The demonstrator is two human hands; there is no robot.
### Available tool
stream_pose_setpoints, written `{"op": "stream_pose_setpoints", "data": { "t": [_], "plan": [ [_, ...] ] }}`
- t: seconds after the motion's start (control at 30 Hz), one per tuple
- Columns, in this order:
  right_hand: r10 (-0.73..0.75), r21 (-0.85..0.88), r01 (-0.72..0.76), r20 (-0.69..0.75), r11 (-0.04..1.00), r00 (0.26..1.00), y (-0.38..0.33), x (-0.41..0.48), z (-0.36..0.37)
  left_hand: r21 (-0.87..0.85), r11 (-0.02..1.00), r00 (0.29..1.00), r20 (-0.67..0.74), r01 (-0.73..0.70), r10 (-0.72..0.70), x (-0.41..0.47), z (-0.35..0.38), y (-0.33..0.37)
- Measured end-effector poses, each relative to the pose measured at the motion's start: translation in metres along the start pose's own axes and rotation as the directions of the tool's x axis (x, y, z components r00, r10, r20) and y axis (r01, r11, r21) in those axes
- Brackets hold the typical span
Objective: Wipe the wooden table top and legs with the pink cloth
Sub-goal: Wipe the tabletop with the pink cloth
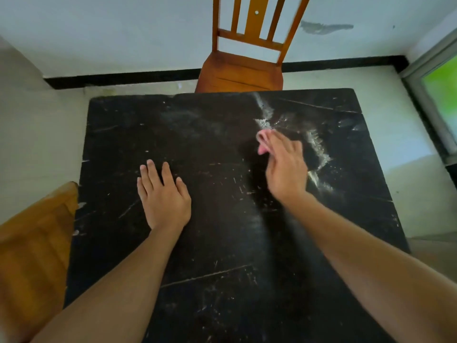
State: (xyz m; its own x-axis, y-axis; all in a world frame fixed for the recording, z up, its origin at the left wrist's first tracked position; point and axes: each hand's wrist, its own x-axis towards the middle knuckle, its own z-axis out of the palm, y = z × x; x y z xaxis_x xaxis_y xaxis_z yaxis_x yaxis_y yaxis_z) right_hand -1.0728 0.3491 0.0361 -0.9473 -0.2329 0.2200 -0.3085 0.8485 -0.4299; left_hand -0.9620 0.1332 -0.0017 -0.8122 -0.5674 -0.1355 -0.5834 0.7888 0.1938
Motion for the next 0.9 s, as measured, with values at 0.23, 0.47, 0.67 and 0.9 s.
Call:
{"op": "stream_pose_setpoints", "data": {
  "t": [0.23,0.47,0.67,0.9],
  "plan": [
    [-0.208,0.020,0.209,0.242,0.978,0.948,-0.046,-0.001,0.059,-0.007,1.000,1.000,-0.005,0.006,-0.006,0.000,0.002,-0.002],
    [0.442,-0.111,-0.430,0.127,0.896,0.888,0.061,0.074,-0.016,-0.002,1.000,1.000,0.005,0.018,-0.018,0.000,0.001,0.000],
    [0.095,-0.018,-0.094,0.057,0.995,0.994,-0.021,0.072,0.011,0.012,0.999,0.999,0.016,0.033,-0.033,0.001,0.000,0.001],
    [-0.057,-0.071,0.080,0.284,0.994,0.957,-0.035,0.081,0.065,0.017,0.999,0.999,0.010,0.044,-0.044,0.002,0.002,0.000]
  ]
}}
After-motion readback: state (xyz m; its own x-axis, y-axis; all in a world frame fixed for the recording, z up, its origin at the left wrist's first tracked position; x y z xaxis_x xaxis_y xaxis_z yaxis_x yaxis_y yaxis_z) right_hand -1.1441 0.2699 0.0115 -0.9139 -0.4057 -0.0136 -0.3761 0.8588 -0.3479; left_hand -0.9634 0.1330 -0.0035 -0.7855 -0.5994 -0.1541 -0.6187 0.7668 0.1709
